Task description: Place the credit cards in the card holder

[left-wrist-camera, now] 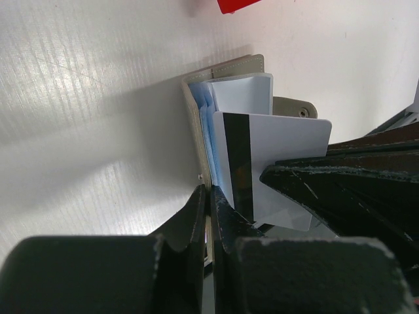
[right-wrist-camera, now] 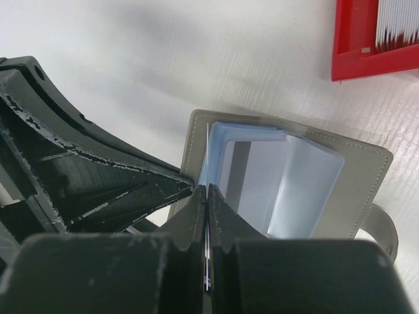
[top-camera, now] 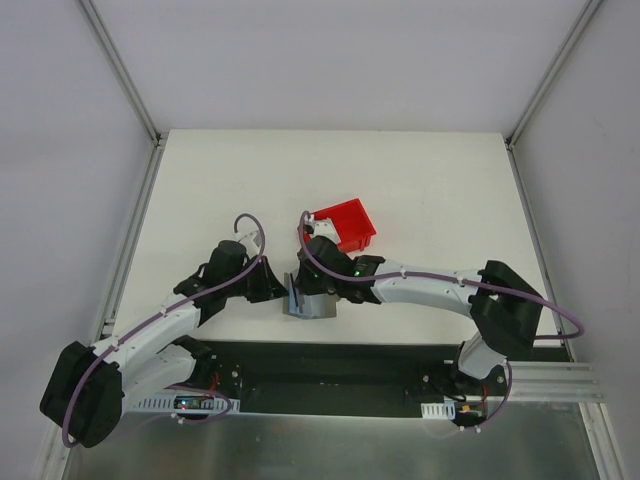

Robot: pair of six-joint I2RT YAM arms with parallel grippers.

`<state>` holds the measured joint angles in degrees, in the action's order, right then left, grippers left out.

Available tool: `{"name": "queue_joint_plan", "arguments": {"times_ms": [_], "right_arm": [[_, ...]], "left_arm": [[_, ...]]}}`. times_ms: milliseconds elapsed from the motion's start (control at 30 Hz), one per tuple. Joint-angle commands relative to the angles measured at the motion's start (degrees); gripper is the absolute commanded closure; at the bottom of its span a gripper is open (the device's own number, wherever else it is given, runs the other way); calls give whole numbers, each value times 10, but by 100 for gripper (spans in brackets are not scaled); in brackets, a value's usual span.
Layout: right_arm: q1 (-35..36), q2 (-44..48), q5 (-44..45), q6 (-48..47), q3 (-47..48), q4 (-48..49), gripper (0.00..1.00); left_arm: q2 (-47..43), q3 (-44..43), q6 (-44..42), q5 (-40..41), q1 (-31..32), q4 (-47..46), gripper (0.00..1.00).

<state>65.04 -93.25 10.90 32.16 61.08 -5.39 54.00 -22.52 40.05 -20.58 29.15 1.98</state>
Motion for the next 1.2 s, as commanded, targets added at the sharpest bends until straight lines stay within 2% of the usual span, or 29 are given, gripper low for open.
{"name": "queue_joint_plan", "arguments": {"times_ms": [0, 567, 667, 767, 933, 1067, 1167], "right_arm": [[5, 4, 25, -3, 19, -6, 99], [11, 31, 91, -13, 12, -94, 100], [2, 40, 79, 0, -13, -90, 100], [-9, 44, 48, 11, -41, -68, 100], [-40, 49, -72, 45, -122, 88, 99], [-61, 47, -126, 79, -172, 181, 100], [-71, 42, -144, 98, -191, 216, 99]], "left_arm": [[-5, 9, -2, -9, -1, -15, 100], [14, 26, -16, 7, -1, -15, 100], [17, 33, -20, 16, -1, -15, 100], [23, 39, -25, 23, -1, -17, 100], [45, 56, -18, 22, -1, -51, 100], [61, 68, -11, 24, -1, -77, 100], [68, 73, -9, 25, -1, -84, 100]]}}
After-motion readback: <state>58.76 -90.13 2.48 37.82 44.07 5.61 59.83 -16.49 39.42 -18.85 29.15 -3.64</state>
